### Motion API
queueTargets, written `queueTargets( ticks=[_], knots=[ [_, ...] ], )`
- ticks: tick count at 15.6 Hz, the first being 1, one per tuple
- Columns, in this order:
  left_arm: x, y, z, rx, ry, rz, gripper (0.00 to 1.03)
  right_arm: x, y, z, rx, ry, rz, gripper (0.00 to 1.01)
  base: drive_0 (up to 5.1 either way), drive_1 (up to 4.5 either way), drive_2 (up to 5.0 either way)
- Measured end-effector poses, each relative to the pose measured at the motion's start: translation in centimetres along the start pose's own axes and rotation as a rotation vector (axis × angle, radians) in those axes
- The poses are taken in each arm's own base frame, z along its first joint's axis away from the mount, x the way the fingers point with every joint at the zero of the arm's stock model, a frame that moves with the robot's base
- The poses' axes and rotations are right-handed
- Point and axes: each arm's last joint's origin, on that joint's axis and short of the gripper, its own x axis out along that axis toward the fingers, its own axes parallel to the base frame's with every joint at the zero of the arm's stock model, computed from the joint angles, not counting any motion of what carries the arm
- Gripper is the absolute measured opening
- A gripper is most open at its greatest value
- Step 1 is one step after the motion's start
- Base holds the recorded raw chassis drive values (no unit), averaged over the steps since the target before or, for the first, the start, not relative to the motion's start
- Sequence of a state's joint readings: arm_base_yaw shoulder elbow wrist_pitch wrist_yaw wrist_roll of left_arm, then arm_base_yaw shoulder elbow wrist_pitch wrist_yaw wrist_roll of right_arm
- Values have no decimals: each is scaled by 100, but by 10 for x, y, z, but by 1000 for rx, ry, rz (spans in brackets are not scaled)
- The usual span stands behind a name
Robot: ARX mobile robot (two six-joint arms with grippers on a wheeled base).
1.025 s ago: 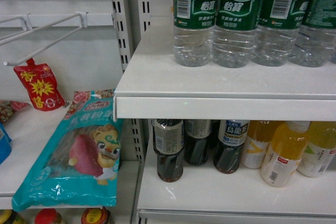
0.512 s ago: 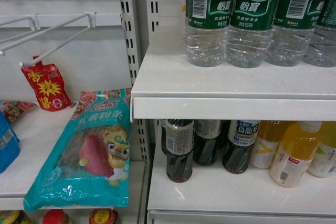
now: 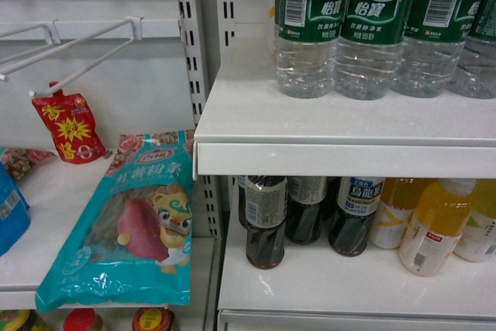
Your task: Move water from second to third shelf
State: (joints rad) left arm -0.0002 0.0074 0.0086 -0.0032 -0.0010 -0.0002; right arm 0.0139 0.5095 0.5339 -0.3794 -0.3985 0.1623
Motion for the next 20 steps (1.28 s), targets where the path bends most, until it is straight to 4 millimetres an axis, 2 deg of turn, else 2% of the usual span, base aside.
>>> queueTargets(
  ticks=[7,9,10,11,15,17,20],
  knots=[
    [0,0,0,0,0,0,98,-1,1,6,-48,-60,-1,42,-330,174,174],
    [0,0,0,0,0,0,98,-1,7,10,-275,-214,-82,42,-330,174,174],
    [0,0,0,0,0,0,98,7,5,13,-241,-218,-99,42,0,0,0],
    [0,0,0,0,0,0,98,34,-2,19,-185,-220,-142,42,0,0,0],
    [0,0,0,0,0,0,98,74,-12,21,-183,-210,-185,42,0,0,0],
    [0,0,0,0,0,0,98,91,-11,24,-194,-213,-170,42,0,0,0],
    [0,0,0,0,0,0,98,102,-10,32,-198,-224,-170,42,0,0,0]
  ],
)
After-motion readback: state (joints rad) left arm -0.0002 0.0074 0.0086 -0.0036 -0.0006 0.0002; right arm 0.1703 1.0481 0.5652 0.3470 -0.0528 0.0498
